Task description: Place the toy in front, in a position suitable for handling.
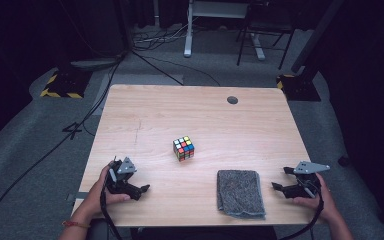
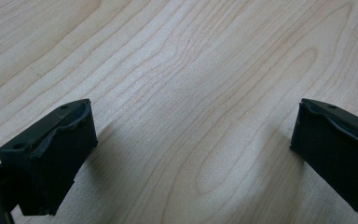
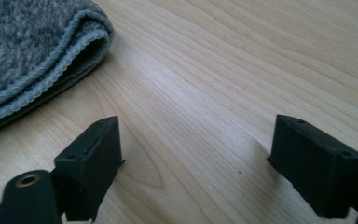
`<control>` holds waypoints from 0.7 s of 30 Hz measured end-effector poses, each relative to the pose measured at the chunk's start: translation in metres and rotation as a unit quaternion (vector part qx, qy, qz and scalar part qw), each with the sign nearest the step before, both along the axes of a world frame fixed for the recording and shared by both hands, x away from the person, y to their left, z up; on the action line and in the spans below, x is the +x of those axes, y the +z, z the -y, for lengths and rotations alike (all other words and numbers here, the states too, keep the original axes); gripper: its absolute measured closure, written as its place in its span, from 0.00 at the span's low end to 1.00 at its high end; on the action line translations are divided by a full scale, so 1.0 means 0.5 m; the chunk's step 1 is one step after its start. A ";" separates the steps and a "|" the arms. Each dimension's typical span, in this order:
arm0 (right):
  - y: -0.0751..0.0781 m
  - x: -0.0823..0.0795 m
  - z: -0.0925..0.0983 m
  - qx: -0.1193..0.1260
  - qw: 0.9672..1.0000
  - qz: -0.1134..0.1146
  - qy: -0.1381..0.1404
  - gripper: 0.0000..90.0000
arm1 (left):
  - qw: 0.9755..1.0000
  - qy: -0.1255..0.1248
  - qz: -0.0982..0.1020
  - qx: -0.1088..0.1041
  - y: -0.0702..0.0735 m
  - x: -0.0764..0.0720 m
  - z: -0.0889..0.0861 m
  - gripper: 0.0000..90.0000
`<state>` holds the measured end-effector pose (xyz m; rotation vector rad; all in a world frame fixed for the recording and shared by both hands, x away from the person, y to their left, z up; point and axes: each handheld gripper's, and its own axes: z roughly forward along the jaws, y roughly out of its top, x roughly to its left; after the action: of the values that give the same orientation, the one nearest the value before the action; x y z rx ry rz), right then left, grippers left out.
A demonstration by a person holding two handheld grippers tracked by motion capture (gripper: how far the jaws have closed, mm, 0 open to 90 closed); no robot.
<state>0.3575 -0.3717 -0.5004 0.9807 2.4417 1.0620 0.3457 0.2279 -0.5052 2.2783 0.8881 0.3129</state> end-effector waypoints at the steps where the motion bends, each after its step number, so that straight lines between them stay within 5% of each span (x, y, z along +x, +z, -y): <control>1: 0.004 -0.002 -0.002 0.005 1.000 0.002 0.006 0.20 | 1.000 0.000 -0.001 0.000 0.000 0.000 0.000 0.01; 13: 0.074 -0.040 -0.070 0.017 0.995 0.035 0.092 0.28 | 1.000 0.004 0.000 -0.001 0.000 -0.002 0.000 0.01; 21: 0.080 -0.061 -0.158 -0.010 0.985 0.032 0.168 0.31 | 1.000 0.007 0.000 -0.001 0.000 -0.002 0.001 0.01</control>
<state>0.3268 -0.2927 -0.4603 0.5280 2.6156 1.1478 0.3445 0.2274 -0.5052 2.2721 0.9039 0.3175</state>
